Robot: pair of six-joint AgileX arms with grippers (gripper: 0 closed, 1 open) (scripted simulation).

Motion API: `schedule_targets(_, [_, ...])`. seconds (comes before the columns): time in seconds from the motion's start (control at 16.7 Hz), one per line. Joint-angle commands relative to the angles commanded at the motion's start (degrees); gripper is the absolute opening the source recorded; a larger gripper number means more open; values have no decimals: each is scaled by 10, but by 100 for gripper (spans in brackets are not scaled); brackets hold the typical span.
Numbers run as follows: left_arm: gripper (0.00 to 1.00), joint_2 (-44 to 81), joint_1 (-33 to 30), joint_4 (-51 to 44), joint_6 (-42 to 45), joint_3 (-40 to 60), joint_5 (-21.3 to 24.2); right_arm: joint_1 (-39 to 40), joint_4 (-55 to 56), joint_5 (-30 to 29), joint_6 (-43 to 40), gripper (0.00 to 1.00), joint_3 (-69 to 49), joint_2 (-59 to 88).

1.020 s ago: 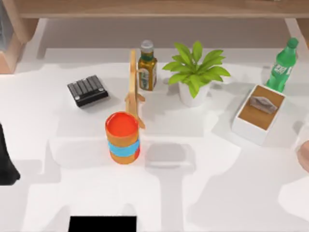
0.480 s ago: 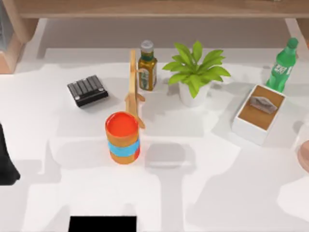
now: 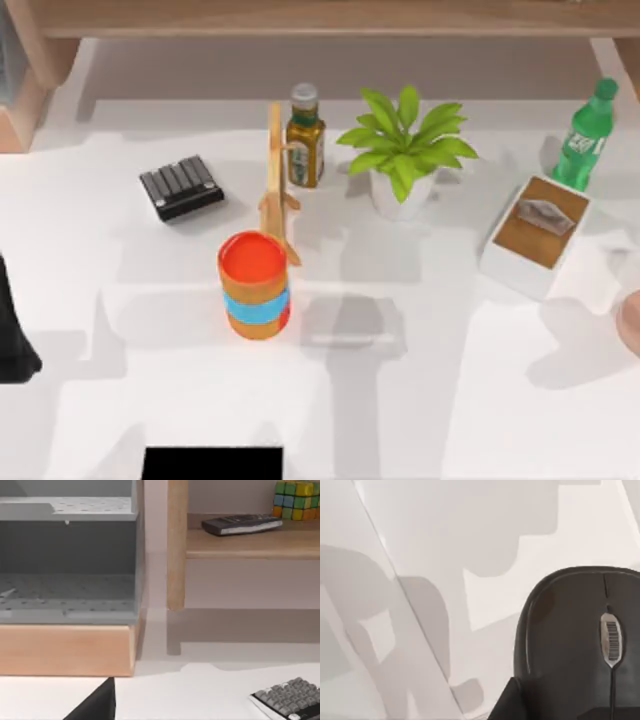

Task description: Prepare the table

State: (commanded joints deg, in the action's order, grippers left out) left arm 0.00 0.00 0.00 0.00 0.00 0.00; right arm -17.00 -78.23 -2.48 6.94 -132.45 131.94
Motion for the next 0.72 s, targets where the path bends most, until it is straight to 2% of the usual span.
schedule_targets(0.36, [100, 0, 0, 0, 0, 0, 0, 150, -25, -30, 191, 0, 35, -136])
schedule_targets(0.72, [100, 0, 0, 0, 0, 0, 0, 380, 3, -42, 397, 0, 82, -209])
